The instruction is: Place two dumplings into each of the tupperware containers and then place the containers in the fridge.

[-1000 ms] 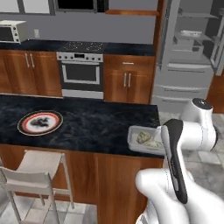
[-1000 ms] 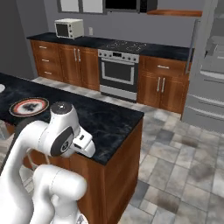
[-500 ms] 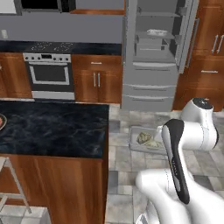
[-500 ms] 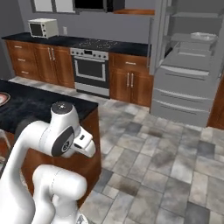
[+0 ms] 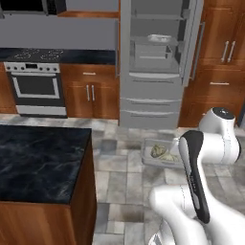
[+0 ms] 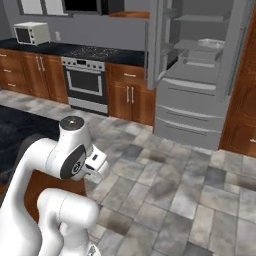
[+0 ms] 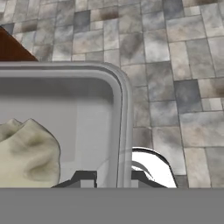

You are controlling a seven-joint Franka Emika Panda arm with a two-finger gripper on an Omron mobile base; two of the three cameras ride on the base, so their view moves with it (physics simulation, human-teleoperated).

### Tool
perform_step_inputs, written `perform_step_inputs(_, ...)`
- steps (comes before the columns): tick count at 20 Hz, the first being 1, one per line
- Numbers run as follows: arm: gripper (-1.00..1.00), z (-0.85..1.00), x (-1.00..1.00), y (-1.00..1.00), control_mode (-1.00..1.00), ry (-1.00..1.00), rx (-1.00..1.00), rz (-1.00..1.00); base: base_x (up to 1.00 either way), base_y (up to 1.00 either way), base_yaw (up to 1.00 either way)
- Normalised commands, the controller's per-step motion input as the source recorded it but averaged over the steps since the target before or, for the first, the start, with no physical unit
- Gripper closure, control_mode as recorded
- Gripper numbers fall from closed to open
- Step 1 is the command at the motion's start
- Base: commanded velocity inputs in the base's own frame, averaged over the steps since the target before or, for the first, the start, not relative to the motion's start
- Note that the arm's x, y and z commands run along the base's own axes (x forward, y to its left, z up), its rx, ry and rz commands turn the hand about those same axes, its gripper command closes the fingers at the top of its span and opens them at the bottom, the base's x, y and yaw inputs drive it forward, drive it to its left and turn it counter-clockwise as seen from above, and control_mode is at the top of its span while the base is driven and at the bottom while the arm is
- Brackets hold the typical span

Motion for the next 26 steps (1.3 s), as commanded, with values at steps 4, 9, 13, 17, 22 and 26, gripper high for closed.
perform_step_inputs(4, 1.0, 0.0, 0.0, 0.0, 1.0, 0.0, 0.0, 0.0, 0.93, -0.64, -0.02)
perform_step_inputs(9, 1.0, 0.0, 0.0, 0.0, 1.0, 0.0, 0.0, 0.0, 0.97, -0.63, -0.02)
perform_step_inputs(13, 1.0, 0.0, 0.0, 0.0, 1.0, 0.0, 0.0, 0.0, 1.0, -0.54, -0.03)
perform_step_inputs(17, 1.0, 0.0, 0.0, 0.0, 1.0, 0.0, 0.0, 0.0, 1.0, -0.38, -0.03)
perform_step_inputs(22, 1.0, 0.0, 0.0, 0.0, 1.0, 0.0, 0.0, 0.0, 0.98, -0.39, -0.03)
perform_step_inputs(26, 1.0, 0.0, 0.0, 0.0, 1.0, 0.0, 0.0, 0.0, 0.87, -0.34, -0.03)
